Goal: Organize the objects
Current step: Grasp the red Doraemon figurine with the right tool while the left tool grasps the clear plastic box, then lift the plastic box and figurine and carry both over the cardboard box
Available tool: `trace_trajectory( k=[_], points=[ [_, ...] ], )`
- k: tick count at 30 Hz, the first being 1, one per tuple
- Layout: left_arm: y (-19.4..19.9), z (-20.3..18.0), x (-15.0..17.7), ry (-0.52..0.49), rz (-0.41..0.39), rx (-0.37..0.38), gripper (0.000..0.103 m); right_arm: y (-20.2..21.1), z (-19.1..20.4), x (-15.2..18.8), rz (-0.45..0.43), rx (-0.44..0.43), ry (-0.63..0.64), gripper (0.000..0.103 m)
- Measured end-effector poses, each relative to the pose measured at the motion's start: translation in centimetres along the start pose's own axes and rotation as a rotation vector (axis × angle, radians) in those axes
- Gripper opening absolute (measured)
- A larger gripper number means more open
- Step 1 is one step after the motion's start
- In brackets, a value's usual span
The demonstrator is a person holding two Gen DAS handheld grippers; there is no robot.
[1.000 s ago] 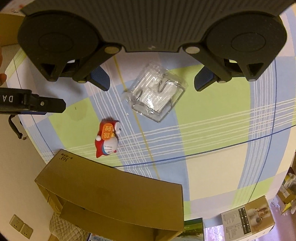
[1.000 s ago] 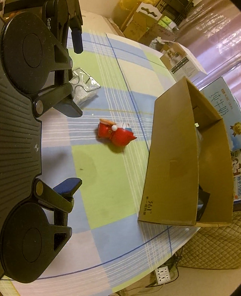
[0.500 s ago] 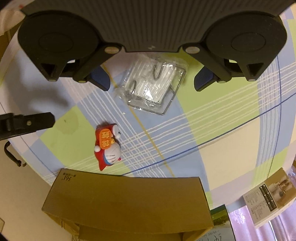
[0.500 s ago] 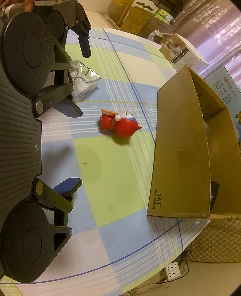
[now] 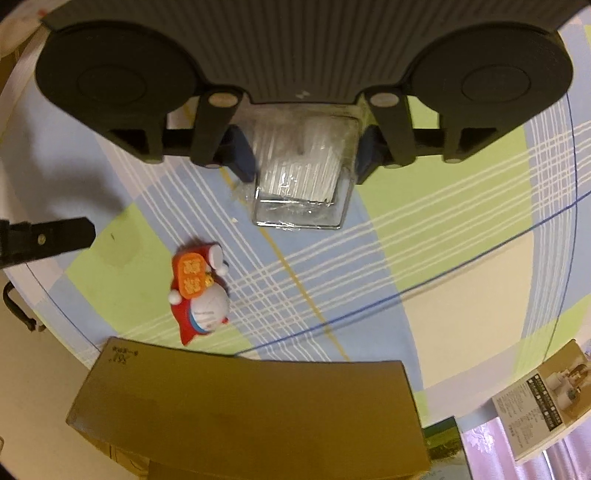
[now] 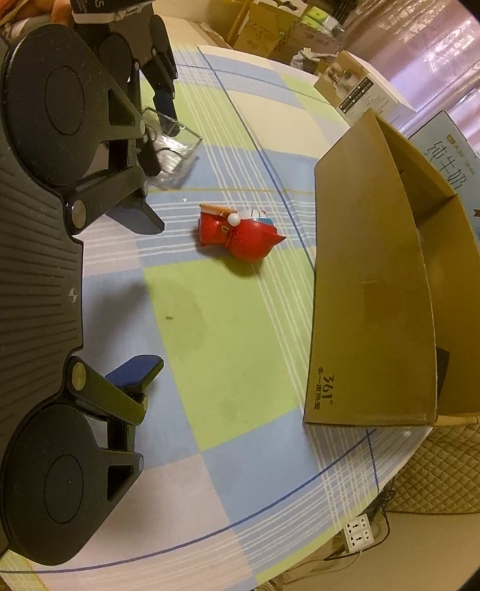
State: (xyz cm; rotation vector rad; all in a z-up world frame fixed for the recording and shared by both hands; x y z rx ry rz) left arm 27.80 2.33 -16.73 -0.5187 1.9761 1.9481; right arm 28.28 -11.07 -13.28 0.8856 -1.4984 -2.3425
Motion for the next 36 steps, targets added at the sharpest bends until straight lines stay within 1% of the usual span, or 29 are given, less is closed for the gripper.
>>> trace_trajectory(
  k=[10, 17, 21, 27, 28, 30, 32, 33, 36],
  points=[
    [0.4, 3.3, 0.4, 0.098, -0.012, -0.071, 0.052, -1.4, 1.6, -0.7, 0.010, -0.014, 0.055, 0.069],
    [0.6, 5.6, 0.7, 0.180, -0.009, -0.113, 0.052, -2.7, 4.0, -2.3, -0.026, -0.044, 0.155, 0.069],
    [0.5, 6.4, 0.5, 0.205, -0.003, -0.120, 0.052, -3.9, 5.4, -3.7, -0.051, -0.047, 0.182, 0.069],
    [0.2, 6.8, 0.2, 0.219, -0.003, -0.125, 0.052, -5.9, 6.9, -5.0, -0.075, 0.010, 0.216, 0.068],
    [0.1, 6.9, 0.2, 0.221, -0.003, -0.125, 0.052, -6.2, 7.1, -5.1, -0.076, 0.012, 0.223, 0.067],
    [0.1, 6.9, 0.2, 0.226, -0.001, -0.123, 0.052, -6.8, 7.2, -5.1, -0.078, 0.025, 0.236, 0.058],
    [0.0, 6.9, 0.1, 0.229, -0.001, -0.122, 0.052, -7.4, 7.2, -5.1, -0.074, 0.038, 0.249, 0.044],
    [0.0, 6.9, 0.0, 0.230, 0.000, -0.122, 0.052, -7.6, 7.1, -5.1, -0.069, 0.042, 0.252, 0.043],
    [-0.1, 6.9, 0.0, 0.230, 0.000, -0.124, 0.052, -7.7, 6.8, -4.8, -0.079, 0.031, 0.259, 0.042]
  ],
)
Point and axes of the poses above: each gripper's, at about its wrist camera, not at the fingertips, and y roughly against the way its jaws point, z to its left, x to its underside, the point moved 4 cm from there along -y, roughly the way its jaws point, and after that the axes turned 2 degrees about x, right-handed, at the moved point
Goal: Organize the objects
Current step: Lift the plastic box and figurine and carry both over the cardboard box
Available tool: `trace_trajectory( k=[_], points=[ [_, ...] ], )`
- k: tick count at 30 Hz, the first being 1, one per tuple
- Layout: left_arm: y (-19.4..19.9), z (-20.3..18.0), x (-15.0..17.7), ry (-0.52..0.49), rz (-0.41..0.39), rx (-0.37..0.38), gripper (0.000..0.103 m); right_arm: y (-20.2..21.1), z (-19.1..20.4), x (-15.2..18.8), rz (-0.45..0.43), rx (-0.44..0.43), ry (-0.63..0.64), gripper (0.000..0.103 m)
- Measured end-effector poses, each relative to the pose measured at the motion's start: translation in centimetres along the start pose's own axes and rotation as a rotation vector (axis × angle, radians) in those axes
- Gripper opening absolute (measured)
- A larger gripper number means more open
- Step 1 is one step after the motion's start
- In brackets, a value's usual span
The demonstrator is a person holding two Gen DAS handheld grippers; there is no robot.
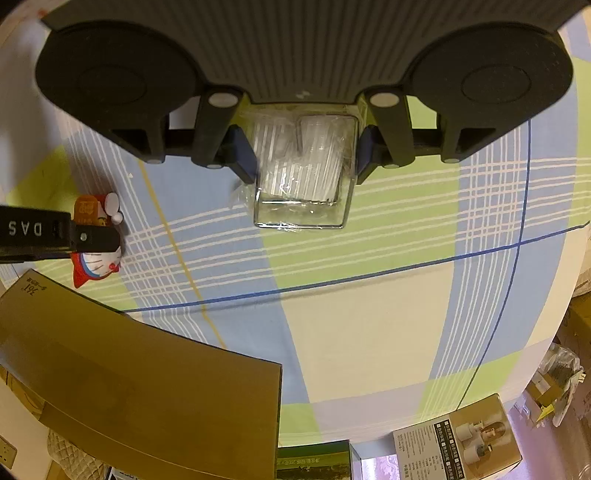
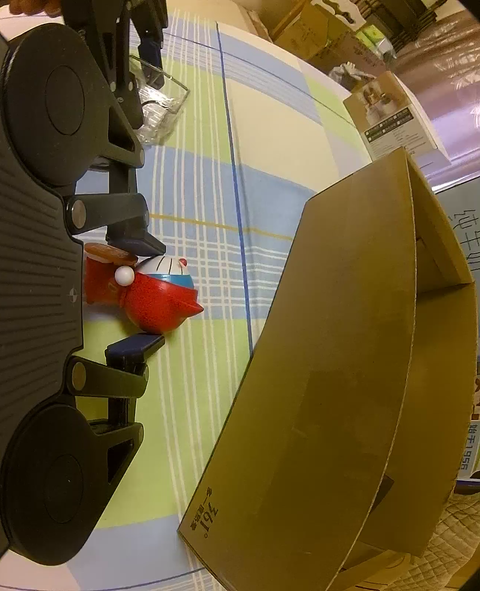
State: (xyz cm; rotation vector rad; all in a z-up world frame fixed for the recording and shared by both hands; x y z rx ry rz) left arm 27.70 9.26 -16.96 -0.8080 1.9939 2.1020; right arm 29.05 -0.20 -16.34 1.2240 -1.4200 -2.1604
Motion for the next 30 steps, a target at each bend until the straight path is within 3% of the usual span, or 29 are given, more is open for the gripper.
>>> trace_trajectory(
  k=[11, 23, 30],
  points=[
    [-0.1, -0.3, 0.1, -0.011, -0.003, 0.001, 0.054, 0.8, 0.6, 1.6, -0.011, -0.043, 0.086, 0.042],
    [1.2, -2.7, 2.2, -0.045, 0.006, 0.056, 0.047, 2.7, 0.3, 4.2, 0.004, -0.076, 0.101, 0.042],
    [1.1, -3.2, 2.7, -0.014, 0.022, 0.066, 0.053, 3.4, -0.5, 5.1, 0.003, -0.077, 0.084, 0.042]
  ],
)
Point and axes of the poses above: each gripper's, at about its wrist camera, not at the fingertips, and y roughly against the way its jaws point, z to its left, x to its underside, the point moved 4 cm from there along -y, roughly the way its jaws point, and after that the axes turned 2 degrees about x, right-handed, at the moved point
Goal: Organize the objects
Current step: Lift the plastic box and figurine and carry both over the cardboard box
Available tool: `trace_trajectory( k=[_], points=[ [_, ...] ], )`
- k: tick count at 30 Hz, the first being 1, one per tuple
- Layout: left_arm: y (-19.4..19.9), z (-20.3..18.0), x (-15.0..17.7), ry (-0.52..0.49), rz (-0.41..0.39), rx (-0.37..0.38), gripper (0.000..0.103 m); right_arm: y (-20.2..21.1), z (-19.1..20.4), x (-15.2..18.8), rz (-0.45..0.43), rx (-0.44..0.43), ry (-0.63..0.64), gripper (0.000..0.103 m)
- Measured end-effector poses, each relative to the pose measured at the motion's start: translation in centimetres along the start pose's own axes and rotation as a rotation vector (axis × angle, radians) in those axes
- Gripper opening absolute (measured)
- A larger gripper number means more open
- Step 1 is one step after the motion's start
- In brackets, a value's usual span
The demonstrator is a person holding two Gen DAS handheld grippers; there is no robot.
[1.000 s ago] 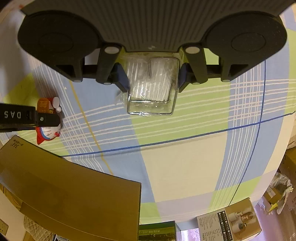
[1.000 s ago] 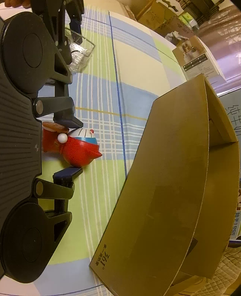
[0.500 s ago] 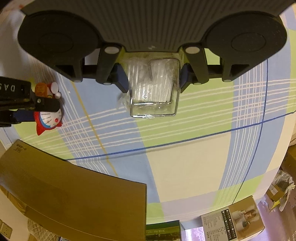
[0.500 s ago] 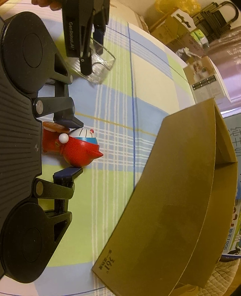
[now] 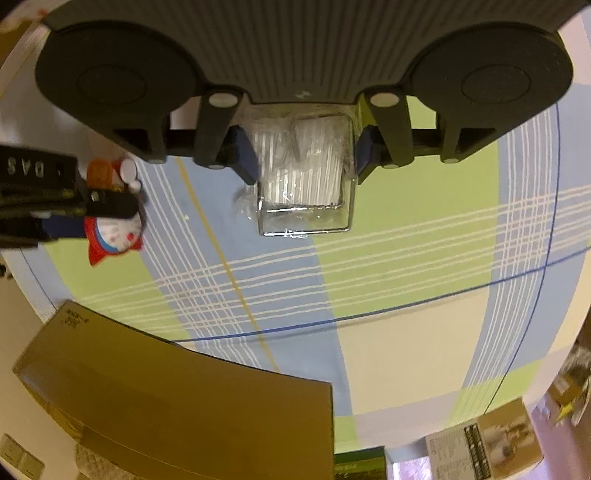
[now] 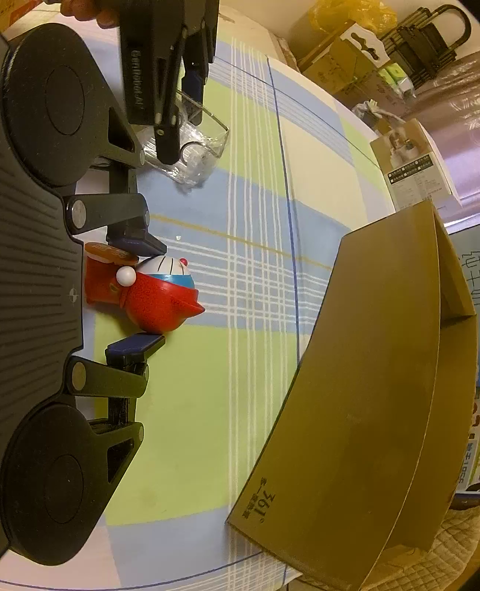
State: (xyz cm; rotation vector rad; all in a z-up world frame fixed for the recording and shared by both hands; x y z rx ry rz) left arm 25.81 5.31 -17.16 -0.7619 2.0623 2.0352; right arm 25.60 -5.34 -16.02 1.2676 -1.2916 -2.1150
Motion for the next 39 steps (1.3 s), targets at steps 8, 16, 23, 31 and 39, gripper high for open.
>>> trace_trajectory(
  k=[8, 16, 23, 31, 39],
  points=[
    [0.0, -0.4, -0.4, 0.001, -0.019, -0.021, 0.049, 0.4, -0.2, 0.5, -0.003, 0.002, -0.003, 0.042],
    [0.2, -0.8, -0.2, -0.003, -0.014, -0.027, 0.048, 0.6, -0.3, 0.7, -0.003, 0.004, -0.005, 0.042],
    [0.7, -1.0, 0.3, -0.006, -0.010, -0.022, 0.048, 0.8, -0.3, 1.0, 0.000, 0.002, -0.004, 0.042],
    [1.7, -1.2, 0.4, -0.007, -0.020, -0.015, 0.047, 1.2, -0.7, 1.7, 0.003, 0.005, -0.013, 0.042],
    [3.6, -1.9, -0.3, -0.015, -0.045, -0.003, 0.047, 2.5, -1.2, 2.1, -0.003, 0.021, -0.026, 0.042]
  ],
)
Point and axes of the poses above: each gripper's, at about its wrist camera, not at the fingertips, and y roughly against the way its jaws point, z to its left, x to its underside, the point moved 4 cm from there along -y, roughly the way its jaws point, and after that the axes turned 2 degrees about x, right-handed, at the moved point
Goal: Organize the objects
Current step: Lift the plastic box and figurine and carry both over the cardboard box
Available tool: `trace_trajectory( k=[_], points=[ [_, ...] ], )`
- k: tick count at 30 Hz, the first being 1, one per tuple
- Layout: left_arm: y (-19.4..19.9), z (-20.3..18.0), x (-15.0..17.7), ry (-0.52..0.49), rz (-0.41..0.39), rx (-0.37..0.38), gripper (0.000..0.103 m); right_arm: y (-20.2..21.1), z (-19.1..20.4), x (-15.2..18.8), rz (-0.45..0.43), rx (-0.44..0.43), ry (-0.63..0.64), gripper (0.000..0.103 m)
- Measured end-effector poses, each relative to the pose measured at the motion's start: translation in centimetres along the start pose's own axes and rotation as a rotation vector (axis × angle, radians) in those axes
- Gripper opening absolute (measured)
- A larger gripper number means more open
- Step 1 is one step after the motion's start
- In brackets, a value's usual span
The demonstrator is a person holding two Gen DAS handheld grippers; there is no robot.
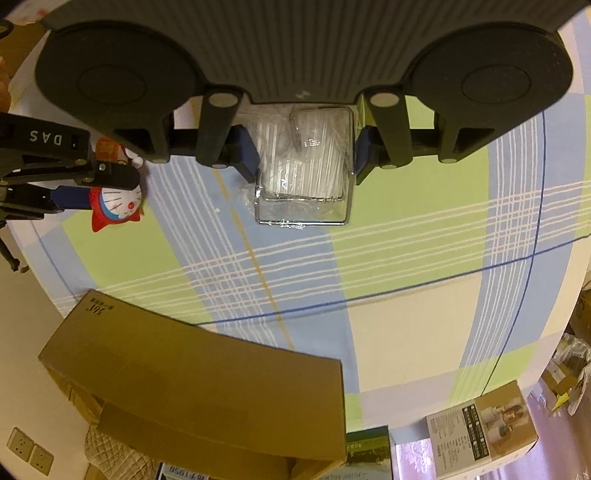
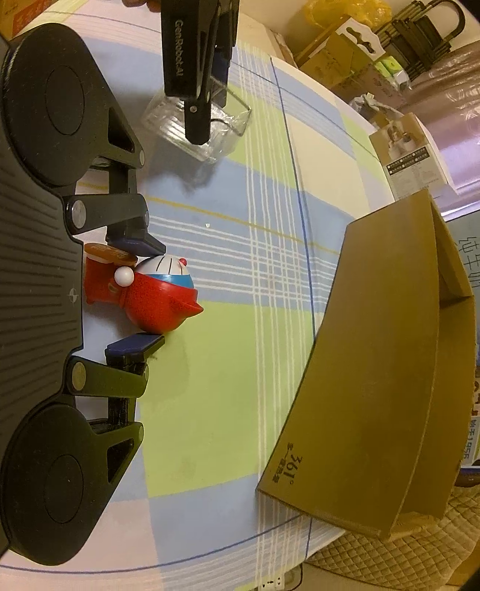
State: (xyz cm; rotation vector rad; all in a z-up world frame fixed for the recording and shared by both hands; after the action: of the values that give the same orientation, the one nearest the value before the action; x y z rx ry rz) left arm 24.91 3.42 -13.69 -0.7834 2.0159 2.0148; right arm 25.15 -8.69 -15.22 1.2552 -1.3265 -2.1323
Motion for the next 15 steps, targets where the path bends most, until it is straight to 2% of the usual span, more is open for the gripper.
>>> trace_trajectory(
  k=[15],
  points=[
    [2.9, -1.7, -2.5, -0.038, -0.063, 0.027, 0.047, 3.2, -0.4, -2.1, -0.078, 0.000, -0.014, 0.042]
  ],
)
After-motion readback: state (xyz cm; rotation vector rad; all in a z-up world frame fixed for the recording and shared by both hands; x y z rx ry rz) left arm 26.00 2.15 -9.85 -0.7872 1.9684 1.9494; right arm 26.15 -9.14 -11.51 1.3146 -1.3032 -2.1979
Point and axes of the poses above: each gripper's, at about its wrist camera, not at the fingertips, and y roughly against the way its jaws point, z to its left, x to its underside, the point moved 4 cm from there along -y, roughly the way its jaws point, and after that the axes turned 2 degrees about x, right-handed, at the moved point
